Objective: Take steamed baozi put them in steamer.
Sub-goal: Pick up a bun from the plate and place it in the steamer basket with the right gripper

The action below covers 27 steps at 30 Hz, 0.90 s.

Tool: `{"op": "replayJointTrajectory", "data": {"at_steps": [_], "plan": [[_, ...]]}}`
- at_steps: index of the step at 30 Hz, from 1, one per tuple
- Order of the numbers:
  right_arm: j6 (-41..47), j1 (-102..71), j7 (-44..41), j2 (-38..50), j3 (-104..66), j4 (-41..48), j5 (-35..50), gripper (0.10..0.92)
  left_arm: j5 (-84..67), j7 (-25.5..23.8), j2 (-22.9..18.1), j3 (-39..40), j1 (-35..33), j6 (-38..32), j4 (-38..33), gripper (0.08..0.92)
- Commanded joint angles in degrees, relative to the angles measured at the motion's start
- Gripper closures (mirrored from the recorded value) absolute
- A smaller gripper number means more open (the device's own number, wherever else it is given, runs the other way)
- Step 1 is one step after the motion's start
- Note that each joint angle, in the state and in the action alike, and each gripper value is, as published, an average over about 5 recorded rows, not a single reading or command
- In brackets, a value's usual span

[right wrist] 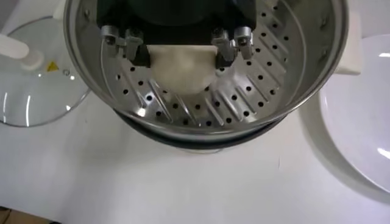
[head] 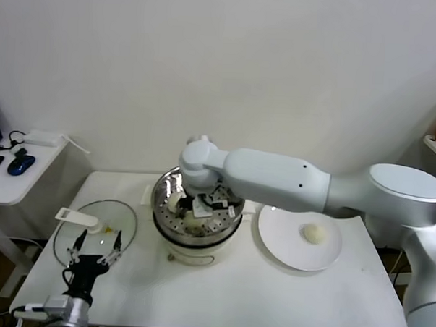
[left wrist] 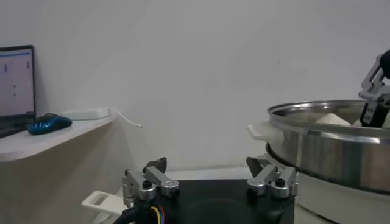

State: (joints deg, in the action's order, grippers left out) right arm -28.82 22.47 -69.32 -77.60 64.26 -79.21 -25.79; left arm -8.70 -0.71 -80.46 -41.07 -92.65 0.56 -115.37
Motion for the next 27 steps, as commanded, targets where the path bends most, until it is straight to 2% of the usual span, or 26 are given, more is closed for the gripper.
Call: {"op": "replayJointTrajectory", "data": {"at_steps": [1, 14, 21, 27], "plan": [[0.25, -1.6, -0.09, -1.14, -0.01, 0.42, 0.74, 0.331, -0.17, 0.0, -0.05, -0.01, 0.14, -0.08, 0.38, 0.177], [0.09, -2.11, 0.1, -0.86, -0.09, 0.3, 0.87, 0.328, -0.13, -0.01, 0.0, 0.18, 0.54, -0.05, 1.16, 0.177], [0.05, -2.02, 0.02, -0.74, -1.04, 1.4, 0.78, 0.22, -0.19, 0.0, 0.08, 0.12, 0.55, -0.08, 1.19, 0.177], [0.55, 0.25, -0.24, 0.17, -2.26, 1.36, 4.78, 0.203, -0.46, -0.03, 0.16, 0.03, 0.54, -0.06, 1.25, 0.177]]}}
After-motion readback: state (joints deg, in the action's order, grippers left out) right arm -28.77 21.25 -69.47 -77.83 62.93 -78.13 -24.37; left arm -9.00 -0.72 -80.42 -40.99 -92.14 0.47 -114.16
